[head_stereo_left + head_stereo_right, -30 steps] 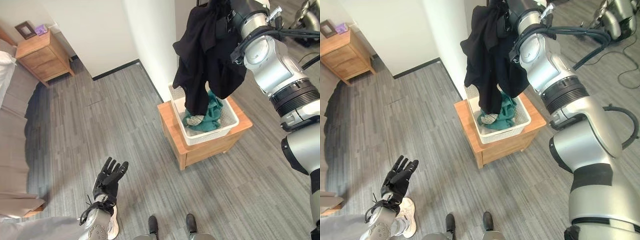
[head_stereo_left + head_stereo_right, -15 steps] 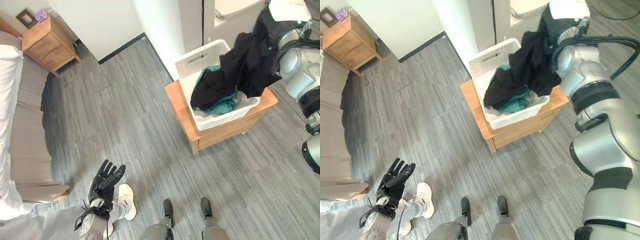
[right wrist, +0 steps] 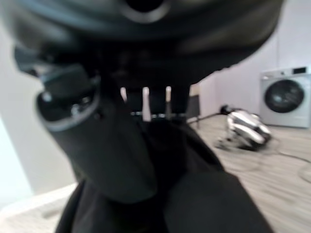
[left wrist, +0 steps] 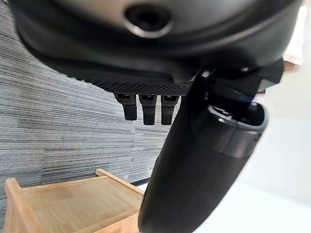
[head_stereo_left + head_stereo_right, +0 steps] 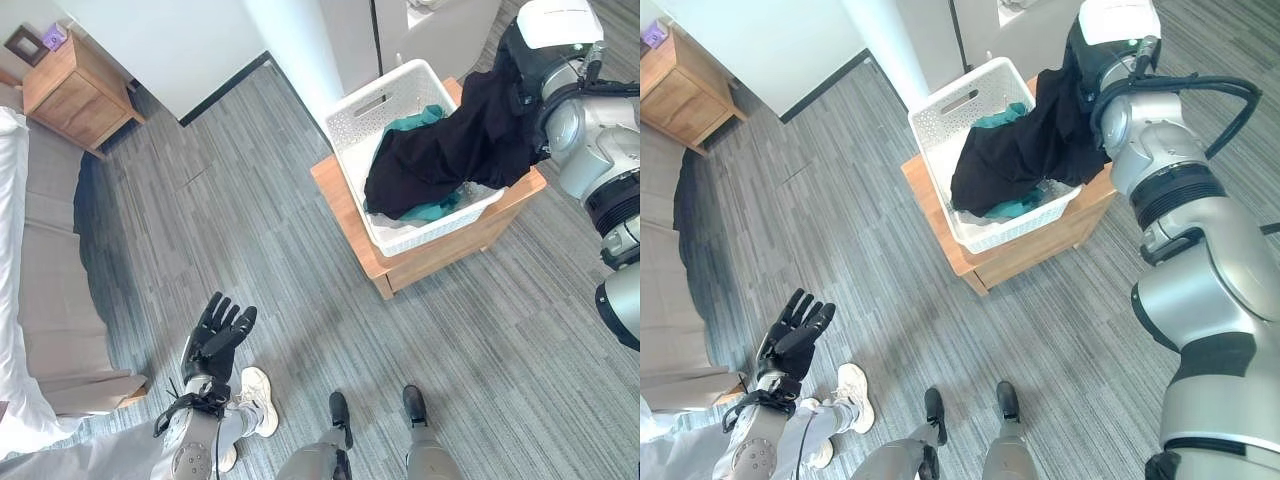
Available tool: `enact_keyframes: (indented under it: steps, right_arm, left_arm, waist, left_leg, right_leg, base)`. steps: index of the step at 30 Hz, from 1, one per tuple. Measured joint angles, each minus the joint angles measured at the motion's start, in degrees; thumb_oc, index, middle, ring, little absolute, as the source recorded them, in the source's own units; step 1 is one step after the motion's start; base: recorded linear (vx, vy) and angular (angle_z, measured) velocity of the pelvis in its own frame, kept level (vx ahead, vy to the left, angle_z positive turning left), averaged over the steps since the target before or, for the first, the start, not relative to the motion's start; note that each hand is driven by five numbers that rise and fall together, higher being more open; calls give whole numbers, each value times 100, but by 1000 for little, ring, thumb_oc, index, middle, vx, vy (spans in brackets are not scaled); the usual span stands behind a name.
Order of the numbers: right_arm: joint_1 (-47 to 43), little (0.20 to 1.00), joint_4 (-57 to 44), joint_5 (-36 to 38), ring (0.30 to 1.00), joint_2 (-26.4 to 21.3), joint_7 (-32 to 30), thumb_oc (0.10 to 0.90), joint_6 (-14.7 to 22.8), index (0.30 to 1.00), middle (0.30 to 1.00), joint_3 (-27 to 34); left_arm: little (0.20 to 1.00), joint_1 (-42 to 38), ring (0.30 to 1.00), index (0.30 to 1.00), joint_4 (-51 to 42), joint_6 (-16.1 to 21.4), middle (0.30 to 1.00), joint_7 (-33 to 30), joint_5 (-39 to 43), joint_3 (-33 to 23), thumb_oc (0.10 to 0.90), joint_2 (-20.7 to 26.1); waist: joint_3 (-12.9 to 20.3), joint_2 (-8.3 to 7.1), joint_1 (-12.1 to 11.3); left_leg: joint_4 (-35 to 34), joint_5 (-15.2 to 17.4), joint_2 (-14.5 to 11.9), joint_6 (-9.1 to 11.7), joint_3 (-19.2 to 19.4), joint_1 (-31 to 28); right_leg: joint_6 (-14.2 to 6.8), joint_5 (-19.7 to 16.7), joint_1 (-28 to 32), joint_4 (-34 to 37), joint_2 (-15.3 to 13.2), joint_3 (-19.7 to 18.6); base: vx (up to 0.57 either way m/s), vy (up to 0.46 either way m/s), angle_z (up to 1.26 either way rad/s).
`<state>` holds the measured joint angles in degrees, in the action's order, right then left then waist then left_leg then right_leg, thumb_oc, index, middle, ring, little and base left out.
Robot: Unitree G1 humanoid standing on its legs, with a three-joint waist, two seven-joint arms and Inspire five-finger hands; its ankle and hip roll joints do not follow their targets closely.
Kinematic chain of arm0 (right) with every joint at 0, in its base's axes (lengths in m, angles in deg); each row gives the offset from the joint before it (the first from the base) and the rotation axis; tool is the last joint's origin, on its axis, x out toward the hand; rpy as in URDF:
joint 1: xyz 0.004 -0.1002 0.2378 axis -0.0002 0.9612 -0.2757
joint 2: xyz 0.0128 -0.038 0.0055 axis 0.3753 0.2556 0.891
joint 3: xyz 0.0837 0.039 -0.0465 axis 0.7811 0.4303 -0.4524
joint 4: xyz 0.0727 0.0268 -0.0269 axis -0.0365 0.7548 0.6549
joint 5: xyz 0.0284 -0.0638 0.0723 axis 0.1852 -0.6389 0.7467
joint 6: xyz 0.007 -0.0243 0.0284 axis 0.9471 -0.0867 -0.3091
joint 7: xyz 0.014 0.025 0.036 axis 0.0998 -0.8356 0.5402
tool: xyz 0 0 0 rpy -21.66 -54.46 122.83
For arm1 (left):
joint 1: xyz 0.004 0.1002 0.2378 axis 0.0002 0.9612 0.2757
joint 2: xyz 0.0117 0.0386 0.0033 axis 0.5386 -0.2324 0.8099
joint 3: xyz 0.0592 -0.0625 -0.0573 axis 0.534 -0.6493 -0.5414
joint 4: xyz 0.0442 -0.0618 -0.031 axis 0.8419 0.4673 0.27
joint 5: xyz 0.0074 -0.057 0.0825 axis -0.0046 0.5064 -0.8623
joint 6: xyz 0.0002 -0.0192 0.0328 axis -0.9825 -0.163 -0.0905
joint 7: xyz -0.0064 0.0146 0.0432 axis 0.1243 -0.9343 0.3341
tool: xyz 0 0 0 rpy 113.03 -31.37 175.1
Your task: Pick up bed clothes into laundry basket.
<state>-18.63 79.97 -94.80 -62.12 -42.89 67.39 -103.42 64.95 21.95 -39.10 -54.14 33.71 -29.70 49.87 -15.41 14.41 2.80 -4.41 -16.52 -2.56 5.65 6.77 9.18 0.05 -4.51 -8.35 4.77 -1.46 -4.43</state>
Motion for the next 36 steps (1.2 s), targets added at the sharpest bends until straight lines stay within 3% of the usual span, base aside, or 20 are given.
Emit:
enact_keyframes:
  steps: [6, 10, 11, 17, 22, 31, 36]
  right_arm:
    - [5, 300, -615, 0, 300, 508, -12, 400, -1, 300, 300, 1]
    - [20, 300, -586, 0, 300, 789, -18, 400, -1, 300, 300, 28]
    - [30, 900, -517, 1, 900, 941, -20, 800, -8, 900, 900, 71]
    - [38, 900, -6, -123, 900, 1143, 38, 800, 66, 900, 900, -238]
    - [37, 900, 592, -181, 900, 960, 76, 800, -16, 900, 900, -203]
    - [35, 900, 609, -368, 900, 524, 79, 800, -129, 900, 900, -207]
    - [35, 900, 669, -522, 900, 725, 113, 800, -224, 900, 900, -148]
  left_arm:
    - [900, -42, 900, 900, 113, 15, 900, -106, 6, 3, 800, -63]
    - [900, -125, 900, 900, 122, 51, 900, -157, 38, 10, 800, -148]
    - [900, -109, 900, 900, 133, 54, 900, -167, 45, 20, 800, -152]
    - [900, -87, 900, 900, 163, 52, 900, -166, 37, 57, 800, -152]
    - [900, -89, 900, 900, 342, 53, 900, -167, 30, 55, 800, -147]
    - [900, -100, 900, 900, 363, 52, 900, -148, -13, 58, 800, -124]
    - [900, -115, 900, 900, 369, 46, 900, -137, -25, 56, 800, -110]
  waist:
    - [-10, -14, 40]
    - [-47, -4, 20]
    - [-47, -6, 7]
    - [-90, -39, -68]
    - [-113, -70, -54]
    - [-126, -88, -5]
    - [-123, -83, 38]
  left_leg:
    - [46, -46, 27, -58, -74, -20]
    - [0, -281, -13, -357, -100, -19]
    - [-2, -279, -6, -355, -104, -12]
    - [8, -278, 24, -352, -105, 127]
    - [-54, -277, 75, -352, -103, 101]
    - [-55, -277, 78, -352, -80, 99]
    - [-58, -277, 76, -352, -82, 49]
  right_leg:
    - [-1, 2, 34, -90, -33, 84]
    - [-281, 403, -350, -1021, -4, 91]
    - [-299, 486, -390, -1136, -3, 94]
    - [-280, 469, -316, -853, -23, 125]
    - [-281, 468, -332, -852, -74, 101]
    - [-247, 442, -375, -852, -78, 20]
    - [-195, 401, -374, -841, -73, -66]
  base:
    - [-19, -11, 8]
    - [-24, -1, 25]
    - [-24, 11, 15]
    - [-9, 17, 12]
    - [-2, 10, 1]
    - [-7, 13, -6]
    - [4, 7, -12]
